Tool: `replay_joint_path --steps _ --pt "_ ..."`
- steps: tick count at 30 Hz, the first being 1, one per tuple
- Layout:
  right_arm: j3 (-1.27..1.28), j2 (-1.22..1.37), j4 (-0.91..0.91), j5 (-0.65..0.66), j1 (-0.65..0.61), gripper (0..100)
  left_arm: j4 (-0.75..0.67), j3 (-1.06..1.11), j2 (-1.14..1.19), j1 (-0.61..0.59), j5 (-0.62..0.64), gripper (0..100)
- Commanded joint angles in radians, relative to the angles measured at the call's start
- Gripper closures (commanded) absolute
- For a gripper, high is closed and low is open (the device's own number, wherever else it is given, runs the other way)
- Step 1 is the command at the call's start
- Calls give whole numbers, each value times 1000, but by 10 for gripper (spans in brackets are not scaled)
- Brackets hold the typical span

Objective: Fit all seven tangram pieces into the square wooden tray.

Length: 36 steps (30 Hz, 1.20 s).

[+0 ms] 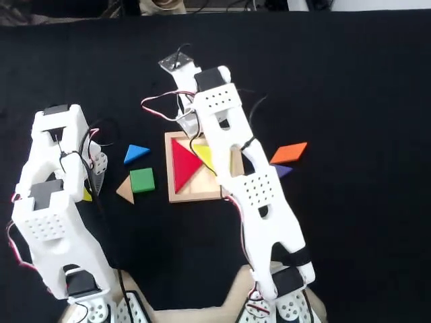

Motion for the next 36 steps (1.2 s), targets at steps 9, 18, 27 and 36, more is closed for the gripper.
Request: replay_joint_path --steps 9,18,27,36 --pt "-45 7 25 -8 -38 988 5 -2 -3 25 12 939" --pt "-38 25 37 -2 -49 988 5 -10 0 25 15 939" --pt "211 -62 38 0 -57 988 6 -33 8 25 17 939" --pt "343 -214 38 101 -31 988 6 -35 8 25 15 939"
